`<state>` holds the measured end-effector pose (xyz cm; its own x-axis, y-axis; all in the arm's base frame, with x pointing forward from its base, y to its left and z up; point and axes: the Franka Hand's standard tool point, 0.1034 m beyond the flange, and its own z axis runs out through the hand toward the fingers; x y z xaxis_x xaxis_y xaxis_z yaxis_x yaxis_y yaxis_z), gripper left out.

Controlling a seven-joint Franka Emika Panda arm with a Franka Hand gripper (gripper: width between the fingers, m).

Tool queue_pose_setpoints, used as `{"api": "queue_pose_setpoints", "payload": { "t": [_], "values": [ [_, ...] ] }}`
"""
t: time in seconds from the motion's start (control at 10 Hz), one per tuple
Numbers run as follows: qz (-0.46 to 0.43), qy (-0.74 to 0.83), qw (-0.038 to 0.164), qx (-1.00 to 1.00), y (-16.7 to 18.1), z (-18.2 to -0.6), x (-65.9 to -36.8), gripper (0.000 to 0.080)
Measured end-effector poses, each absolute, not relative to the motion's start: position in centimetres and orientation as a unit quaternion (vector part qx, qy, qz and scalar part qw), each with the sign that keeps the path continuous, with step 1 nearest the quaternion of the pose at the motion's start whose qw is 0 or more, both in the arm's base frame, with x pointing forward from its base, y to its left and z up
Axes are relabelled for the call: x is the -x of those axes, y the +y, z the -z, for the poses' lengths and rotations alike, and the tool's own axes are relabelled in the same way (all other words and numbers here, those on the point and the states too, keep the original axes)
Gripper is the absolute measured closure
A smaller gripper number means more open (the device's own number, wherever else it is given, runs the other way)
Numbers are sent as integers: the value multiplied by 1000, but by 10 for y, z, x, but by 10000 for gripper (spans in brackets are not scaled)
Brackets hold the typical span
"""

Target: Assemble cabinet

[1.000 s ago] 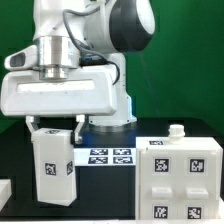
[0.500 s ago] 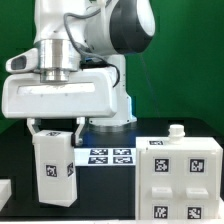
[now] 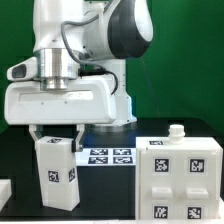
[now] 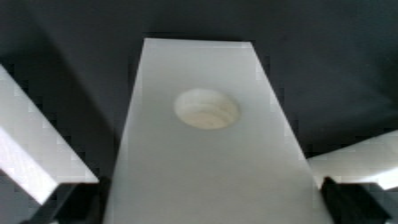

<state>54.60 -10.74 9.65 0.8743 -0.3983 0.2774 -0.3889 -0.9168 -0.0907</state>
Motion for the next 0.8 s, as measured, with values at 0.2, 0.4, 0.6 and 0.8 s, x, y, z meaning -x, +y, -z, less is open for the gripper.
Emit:
{"api": "queue_pose_setpoints", "payload": {
  "t": [0.2, 0.4, 0.6, 0.8],
  "values": [
    [146, 201, 15, 968, -108, -96, -546, 125],
    [146, 201, 15, 968, -108, -96, -546, 39],
    [117, 210, 32, 970, -104, -93, -543, 2],
    [65, 219, 68, 971, -112, -109, -567, 2]
  ]
}}
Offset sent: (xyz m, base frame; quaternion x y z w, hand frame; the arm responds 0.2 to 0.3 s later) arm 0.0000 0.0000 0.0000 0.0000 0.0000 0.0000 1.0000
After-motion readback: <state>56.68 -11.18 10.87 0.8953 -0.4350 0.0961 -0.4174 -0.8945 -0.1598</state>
